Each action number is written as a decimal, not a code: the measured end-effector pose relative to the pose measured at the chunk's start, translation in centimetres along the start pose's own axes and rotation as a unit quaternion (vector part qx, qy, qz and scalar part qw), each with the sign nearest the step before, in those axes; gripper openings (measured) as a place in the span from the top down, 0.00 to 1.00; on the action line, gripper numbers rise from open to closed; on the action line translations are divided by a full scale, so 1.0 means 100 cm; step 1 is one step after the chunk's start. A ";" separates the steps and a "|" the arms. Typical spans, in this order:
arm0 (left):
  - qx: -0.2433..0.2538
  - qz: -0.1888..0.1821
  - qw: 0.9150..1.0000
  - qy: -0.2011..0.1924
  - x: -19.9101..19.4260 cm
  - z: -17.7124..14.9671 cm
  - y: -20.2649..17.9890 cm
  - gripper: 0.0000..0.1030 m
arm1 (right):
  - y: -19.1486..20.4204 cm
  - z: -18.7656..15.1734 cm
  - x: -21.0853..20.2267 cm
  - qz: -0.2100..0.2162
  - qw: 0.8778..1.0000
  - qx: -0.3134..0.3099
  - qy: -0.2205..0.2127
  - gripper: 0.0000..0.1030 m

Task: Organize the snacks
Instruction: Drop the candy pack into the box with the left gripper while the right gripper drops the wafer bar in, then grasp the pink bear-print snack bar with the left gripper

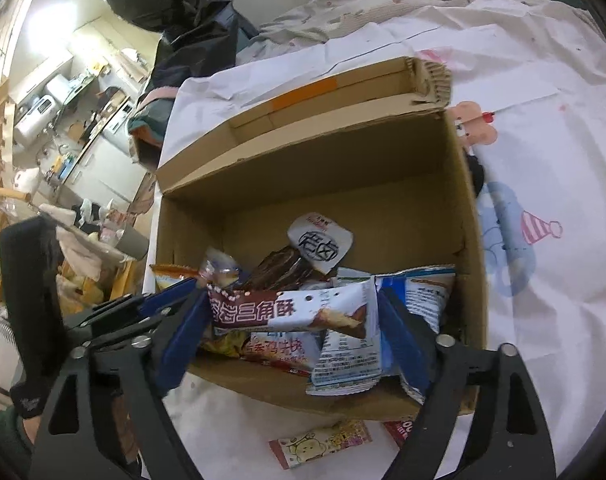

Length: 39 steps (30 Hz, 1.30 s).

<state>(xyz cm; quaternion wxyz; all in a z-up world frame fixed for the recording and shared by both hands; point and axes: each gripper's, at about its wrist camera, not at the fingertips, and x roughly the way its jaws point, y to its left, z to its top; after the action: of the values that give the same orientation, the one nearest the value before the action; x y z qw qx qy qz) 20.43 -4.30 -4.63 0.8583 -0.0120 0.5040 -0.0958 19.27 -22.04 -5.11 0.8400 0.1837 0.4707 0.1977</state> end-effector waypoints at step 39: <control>-0.006 0.018 0.997 -0.075 -0.073 -0.051 0.010 0.17 | -0.019 -0.042 -0.066 -0.039 0.997 0.048 -0.042 0.08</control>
<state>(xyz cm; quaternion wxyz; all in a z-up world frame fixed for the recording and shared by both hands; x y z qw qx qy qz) 12.68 -1.61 -0.91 0.8952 -0.0149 0.4388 -0.0765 12.80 -26.49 -3.40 0.8566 0.2134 0.4504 0.1336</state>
